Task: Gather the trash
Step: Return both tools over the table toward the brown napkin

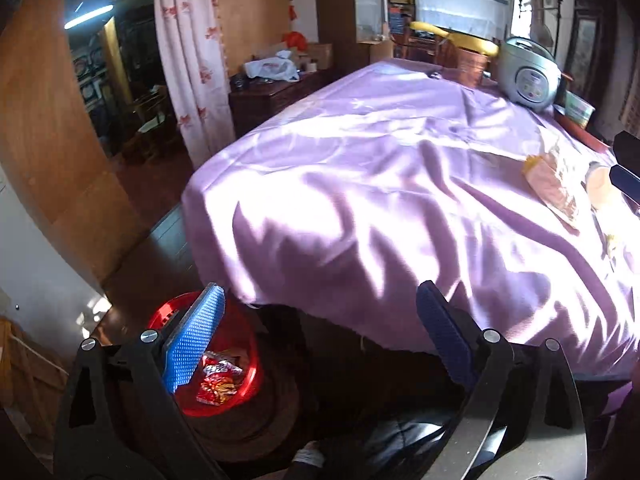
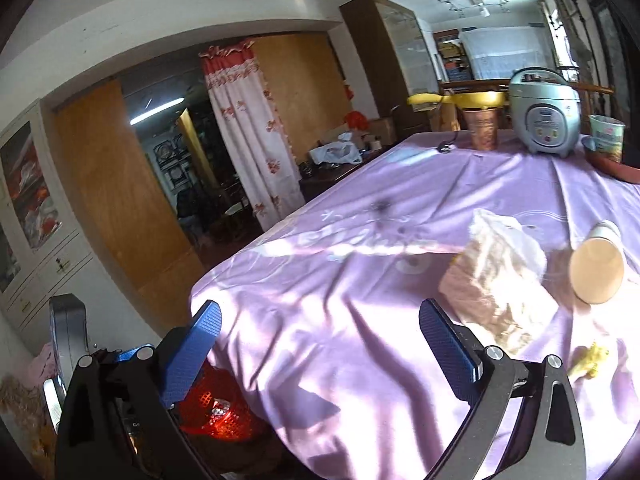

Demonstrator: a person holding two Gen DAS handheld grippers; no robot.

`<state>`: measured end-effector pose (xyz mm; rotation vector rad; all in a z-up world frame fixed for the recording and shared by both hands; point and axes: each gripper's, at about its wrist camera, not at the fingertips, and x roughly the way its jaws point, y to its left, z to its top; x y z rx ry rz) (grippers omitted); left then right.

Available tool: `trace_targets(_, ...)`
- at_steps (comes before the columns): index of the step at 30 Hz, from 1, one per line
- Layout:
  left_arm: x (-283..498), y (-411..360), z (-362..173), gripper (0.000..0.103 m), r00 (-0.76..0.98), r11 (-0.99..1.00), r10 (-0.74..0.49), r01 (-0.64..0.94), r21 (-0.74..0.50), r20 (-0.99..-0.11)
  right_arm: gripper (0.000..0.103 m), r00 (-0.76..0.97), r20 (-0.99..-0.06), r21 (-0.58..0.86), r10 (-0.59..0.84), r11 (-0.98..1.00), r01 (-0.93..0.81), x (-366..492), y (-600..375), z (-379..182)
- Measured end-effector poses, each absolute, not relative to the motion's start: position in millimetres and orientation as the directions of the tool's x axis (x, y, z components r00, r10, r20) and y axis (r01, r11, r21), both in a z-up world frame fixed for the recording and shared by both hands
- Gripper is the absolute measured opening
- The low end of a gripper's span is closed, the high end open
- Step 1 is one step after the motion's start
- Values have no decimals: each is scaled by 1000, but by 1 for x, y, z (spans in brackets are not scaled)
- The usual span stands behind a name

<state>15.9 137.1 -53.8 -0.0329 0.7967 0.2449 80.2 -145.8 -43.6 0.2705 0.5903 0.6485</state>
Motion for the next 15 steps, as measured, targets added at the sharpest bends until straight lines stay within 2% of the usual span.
trace_targets(10,75,46,-43,93,696,997,65,-13,77,-715,97,792,-444,448,420,869,-209,98,-273,-72)
trace_targets(15,102,-6,-41,93,698,991,15,87,105,-716,97,836,-468,403,286,911,-86,107,-314,-82)
